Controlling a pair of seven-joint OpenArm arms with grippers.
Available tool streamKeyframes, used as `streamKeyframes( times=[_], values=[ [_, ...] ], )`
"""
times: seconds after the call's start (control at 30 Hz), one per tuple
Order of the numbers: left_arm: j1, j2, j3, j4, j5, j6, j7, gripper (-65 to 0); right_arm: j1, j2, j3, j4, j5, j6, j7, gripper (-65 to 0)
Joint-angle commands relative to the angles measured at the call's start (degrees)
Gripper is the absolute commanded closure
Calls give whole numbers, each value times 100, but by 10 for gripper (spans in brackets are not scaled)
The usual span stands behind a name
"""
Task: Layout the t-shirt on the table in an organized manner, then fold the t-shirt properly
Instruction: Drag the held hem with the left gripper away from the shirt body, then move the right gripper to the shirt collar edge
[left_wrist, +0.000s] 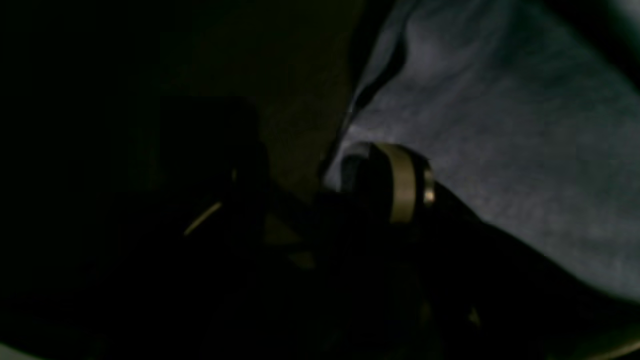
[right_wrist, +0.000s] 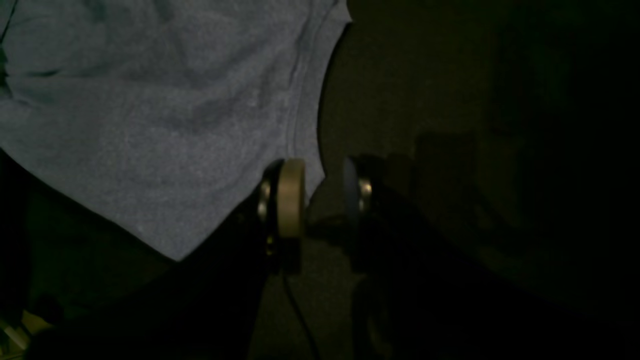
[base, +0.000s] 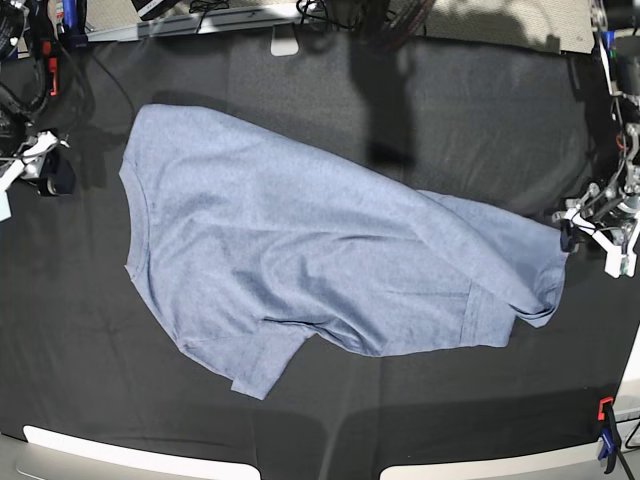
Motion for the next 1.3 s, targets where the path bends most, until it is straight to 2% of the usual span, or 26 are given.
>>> streamKeyframes(
  times=[0.0, 0.13, 0.2, 0.27, 0.37, 0.6, 0.87, 1.0, 1.27],
  values=[
    [-197, -90, -26, -101, -28, -2, 22, -291, 31, 125, 42, 101, 68, 24, 111, -136],
    [-308, 28, -26, -492, -210, -579, 125, -269, 31, 125, 42, 101, 70, 24, 111, -136],
    [-310, 109, -26, -483, -431, -758, 284, -232, 31, 125, 42, 101, 72, 24, 111, -136],
    [-313, 153, -26, -435, -654, -841, 463, -161, 31, 125, 42, 101, 70, 24, 111, -136],
    [-310, 133, -26, -339, -857, -861, 914, 0, 31, 125, 42, 101, 70, 26, 111, -136],
    [203, -74, -387, 629, -1738, -695, 1740, 0, 31, 125, 42, 101, 70, 28, 111, -136],
    [1943, -55, -1753, 2680, -1722, -310, 2033, 0, 31, 125, 42, 101, 72, 33, 111, -136],
    [2761, -35, -2352, 3449, -1751, -275, 2098, 0, 31, 125, 42, 101, 72, 33, 111, -136],
    [3742, 170, -2883, 4297, -1781, -273, 2181, 0, 31, 125, 39, 101, 70, 33, 111, -136]
  ],
)
